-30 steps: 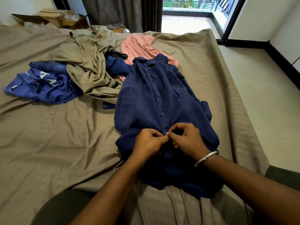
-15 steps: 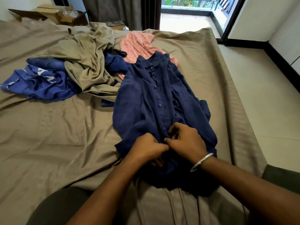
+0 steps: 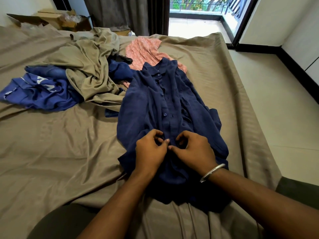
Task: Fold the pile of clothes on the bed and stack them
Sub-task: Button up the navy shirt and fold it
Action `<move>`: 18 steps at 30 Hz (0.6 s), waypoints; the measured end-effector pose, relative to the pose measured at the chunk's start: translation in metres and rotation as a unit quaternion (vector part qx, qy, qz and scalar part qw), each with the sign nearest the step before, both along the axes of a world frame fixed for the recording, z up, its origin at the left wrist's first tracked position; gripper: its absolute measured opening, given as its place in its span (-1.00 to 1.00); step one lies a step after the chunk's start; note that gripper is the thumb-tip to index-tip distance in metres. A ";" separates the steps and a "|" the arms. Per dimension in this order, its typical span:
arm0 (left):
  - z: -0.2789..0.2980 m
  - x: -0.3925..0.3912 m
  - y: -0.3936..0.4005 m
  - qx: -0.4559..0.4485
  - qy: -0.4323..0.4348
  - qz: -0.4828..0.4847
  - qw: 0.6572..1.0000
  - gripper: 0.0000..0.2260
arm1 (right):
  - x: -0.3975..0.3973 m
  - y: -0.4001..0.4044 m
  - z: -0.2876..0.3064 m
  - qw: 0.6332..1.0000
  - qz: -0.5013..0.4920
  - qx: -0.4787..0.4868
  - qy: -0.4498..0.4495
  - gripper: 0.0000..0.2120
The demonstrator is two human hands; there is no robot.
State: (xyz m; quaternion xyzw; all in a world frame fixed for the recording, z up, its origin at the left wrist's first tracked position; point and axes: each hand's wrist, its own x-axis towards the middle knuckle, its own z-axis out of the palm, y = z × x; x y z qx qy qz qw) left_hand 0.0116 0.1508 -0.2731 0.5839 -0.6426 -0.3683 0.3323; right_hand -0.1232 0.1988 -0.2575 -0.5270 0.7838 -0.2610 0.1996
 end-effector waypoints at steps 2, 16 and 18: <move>-0.004 0.001 -0.001 0.014 0.001 0.006 1.000 -0.82 | 0.001 0.002 -0.002 0.999 0.025 0.028 0.034 -0.67; 0.000 0.000 -0.003 0.015 0.052 -0.013 0.998 -0.95 | -0.002 -0.005 -0.006 0.984 -0.056 -0.150 -0.077 -0.92; -0.001 0.001 -0.003 -0.011 0.019 -0.016 1.000 -0.93 | -0.001 -0.005 -0.007 0.983 -0.052 -0.157 -0.085 -0.92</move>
